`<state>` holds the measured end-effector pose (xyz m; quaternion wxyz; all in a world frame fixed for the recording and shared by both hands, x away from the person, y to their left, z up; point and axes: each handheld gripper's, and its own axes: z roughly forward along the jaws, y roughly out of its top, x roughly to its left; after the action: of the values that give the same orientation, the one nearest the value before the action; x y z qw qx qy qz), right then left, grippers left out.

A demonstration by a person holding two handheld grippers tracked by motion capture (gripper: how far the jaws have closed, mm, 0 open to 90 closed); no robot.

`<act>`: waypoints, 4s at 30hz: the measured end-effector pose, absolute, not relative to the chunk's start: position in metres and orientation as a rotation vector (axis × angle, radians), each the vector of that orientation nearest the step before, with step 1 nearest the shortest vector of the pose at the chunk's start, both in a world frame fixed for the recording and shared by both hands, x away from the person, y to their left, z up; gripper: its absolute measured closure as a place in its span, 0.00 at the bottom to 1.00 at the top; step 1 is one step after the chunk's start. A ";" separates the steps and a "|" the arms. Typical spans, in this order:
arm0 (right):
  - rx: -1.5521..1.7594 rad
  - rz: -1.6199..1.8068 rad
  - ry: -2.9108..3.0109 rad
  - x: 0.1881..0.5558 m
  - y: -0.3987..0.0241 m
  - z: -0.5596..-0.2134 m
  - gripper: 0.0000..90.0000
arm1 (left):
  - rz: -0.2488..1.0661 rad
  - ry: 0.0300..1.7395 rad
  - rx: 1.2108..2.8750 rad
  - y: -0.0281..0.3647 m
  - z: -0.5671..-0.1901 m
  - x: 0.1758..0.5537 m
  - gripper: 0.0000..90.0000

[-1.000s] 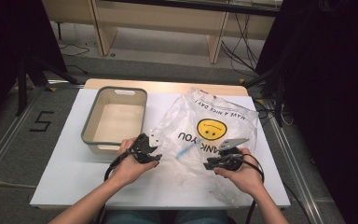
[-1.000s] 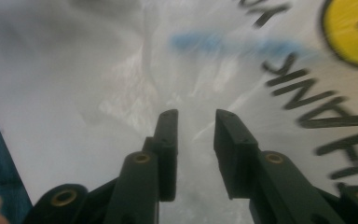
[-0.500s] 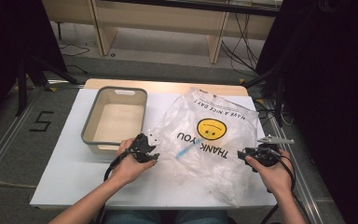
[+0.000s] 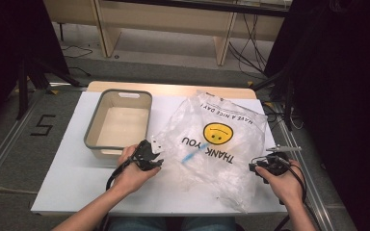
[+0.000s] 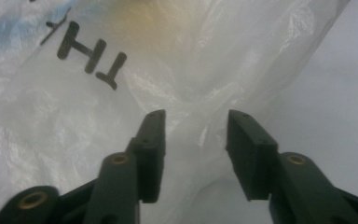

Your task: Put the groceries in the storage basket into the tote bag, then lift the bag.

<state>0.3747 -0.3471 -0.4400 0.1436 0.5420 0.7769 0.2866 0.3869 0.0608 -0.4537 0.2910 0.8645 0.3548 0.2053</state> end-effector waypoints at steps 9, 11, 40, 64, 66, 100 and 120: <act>1.536 0.765 2.319 0.377 -0.342 -0.442 0.97 | 0.470 1.037 2.342 0.067 -0.465 0.395 0.86; 1.524 0.750 2.327 0.377 -0.343 -0.443 1.00 | 0.462 1.043 2.345 0.067 -0.466 0.396 0.90; 1.448 0.643 2.194 0.397 -0.364 -0.438 1.00 | 0.555 0.947 2.242 0.066 -0.445 0.371 0.45; 1.369 0.646 2.165 0.415 -0.354 -0.445 1.00 | 0.238 1.091 2.386 0.065 -0.472 0.383 0.89; 1.367 0.656 2.156 0.416 -0.353 -0.445 1.00 | 0.249 1.080 2.393 0.064 -0.472 0.382 0.94; 1.252 0.893 2.150 0.361 -0.337 -0.429 0.47 | 0.460 0.941 2.176 0.083 -0.454 0.349 0.36; 1.248 0.929 2.190 0.356 -0.337 -0.438 0.41 | 0.478 0.958 2.193 0.084 -0.459 0.350 0.35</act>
<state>0.3559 -0.3366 -0.4380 0.2254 0.4526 0.7943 0.3369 0.3504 0.0836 -0.4589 0.3433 0.8440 0.3687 0.1840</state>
